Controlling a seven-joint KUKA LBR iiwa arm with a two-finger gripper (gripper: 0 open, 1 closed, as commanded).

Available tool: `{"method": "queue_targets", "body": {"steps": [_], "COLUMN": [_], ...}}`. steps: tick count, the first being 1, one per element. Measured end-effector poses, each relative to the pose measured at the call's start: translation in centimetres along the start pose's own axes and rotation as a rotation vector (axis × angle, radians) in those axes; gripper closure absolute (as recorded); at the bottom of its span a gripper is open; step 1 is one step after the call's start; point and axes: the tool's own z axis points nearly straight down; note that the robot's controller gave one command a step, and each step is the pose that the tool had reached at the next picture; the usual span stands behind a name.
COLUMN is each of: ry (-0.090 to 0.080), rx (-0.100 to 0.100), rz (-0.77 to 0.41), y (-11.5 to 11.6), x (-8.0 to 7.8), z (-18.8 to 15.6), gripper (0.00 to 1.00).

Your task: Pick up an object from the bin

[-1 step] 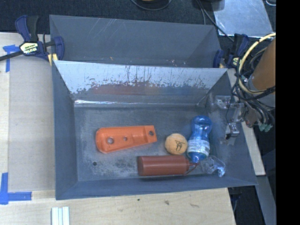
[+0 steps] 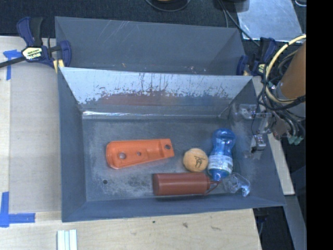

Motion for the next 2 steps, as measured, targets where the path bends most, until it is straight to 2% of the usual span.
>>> {"method": "queue_targets", "body": {"steps": [1, 2], "ry": [0.003, -0.009], "rx": [-0.001, 0.001], "rz": [-0.125, -0.009], "y": [5.8, 6.0], "x": [3.2, -2.7], "z": [6.4, 7.4], "gripper": [0.00, 0.00]}}
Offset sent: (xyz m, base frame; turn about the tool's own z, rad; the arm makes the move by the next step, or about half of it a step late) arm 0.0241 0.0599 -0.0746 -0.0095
